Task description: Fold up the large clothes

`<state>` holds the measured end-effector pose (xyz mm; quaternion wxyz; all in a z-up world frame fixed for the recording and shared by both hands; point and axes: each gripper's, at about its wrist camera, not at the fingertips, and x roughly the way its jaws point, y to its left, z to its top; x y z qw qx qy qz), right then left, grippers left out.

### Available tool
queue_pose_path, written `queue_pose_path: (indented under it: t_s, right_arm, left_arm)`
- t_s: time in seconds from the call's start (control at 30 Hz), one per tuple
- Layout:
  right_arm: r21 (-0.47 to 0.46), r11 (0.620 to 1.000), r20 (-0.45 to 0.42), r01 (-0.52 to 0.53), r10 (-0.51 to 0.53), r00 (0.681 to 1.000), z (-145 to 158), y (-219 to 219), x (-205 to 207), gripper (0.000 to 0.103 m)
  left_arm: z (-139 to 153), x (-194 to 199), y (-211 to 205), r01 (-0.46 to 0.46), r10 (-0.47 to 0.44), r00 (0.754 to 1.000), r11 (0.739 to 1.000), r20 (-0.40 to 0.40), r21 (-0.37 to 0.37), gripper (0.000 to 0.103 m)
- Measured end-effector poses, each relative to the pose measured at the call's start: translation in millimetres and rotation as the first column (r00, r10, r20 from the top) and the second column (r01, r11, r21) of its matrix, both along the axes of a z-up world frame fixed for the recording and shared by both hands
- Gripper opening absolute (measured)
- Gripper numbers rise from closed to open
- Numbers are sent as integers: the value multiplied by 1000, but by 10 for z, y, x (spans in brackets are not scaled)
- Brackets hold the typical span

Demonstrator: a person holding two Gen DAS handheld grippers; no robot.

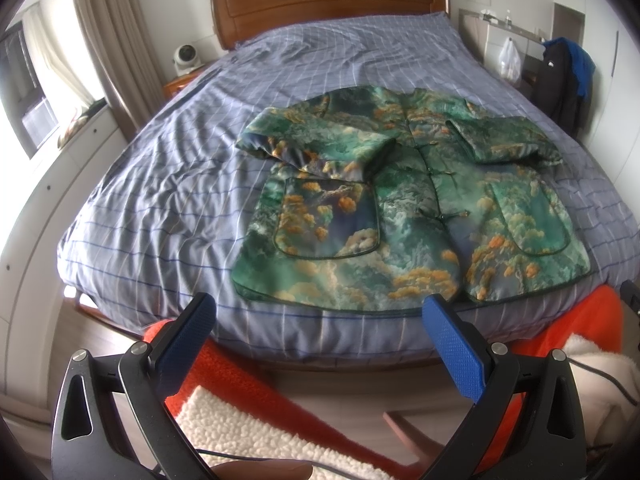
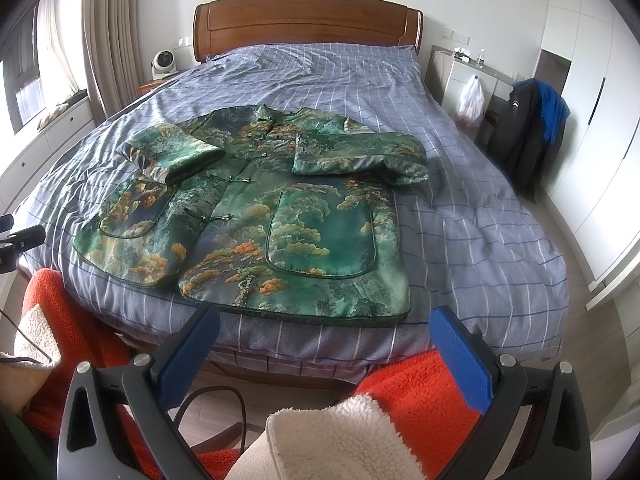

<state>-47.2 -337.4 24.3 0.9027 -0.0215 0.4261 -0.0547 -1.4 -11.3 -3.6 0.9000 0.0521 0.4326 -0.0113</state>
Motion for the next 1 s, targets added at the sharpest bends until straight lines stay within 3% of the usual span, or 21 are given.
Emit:
queue_pose_path:
  t_s: [0.4, 0.67, 0.77, 0.87, 1.0]
  right_arm:
    - [50, 999, -1, 5, -5, 1000, -9, -89, 60, 103]
    - [21, 1000, 143, -15, 12, 990, 285, -204, 179, 103]
    - [55, 996, 131, -75, 67, 989, 314, -192, 299, 103]
    - [170, 977, 70, -132, 121, 990, 256, -167, 414, 103]
    - [69, 991, 18, -111, 110, 994, 204, -32, 468, 103]
  left_arm:
    - [-99, 32, 187, -25, 25, 1000, 1000, -14, 8, 103]
    - [-58, 194, 301, -36, 31, 997, 997, 67, 65, 103]
    - [-50, 255, 255, -19, 10, 997, 994, 81, 110, 103]
    - [-47, 306, 243, 9, -14, 998, 996, 63, 92, 103]
    - [-59, 453, 189, 9, -12, 999, 999, 46, 53, 103]
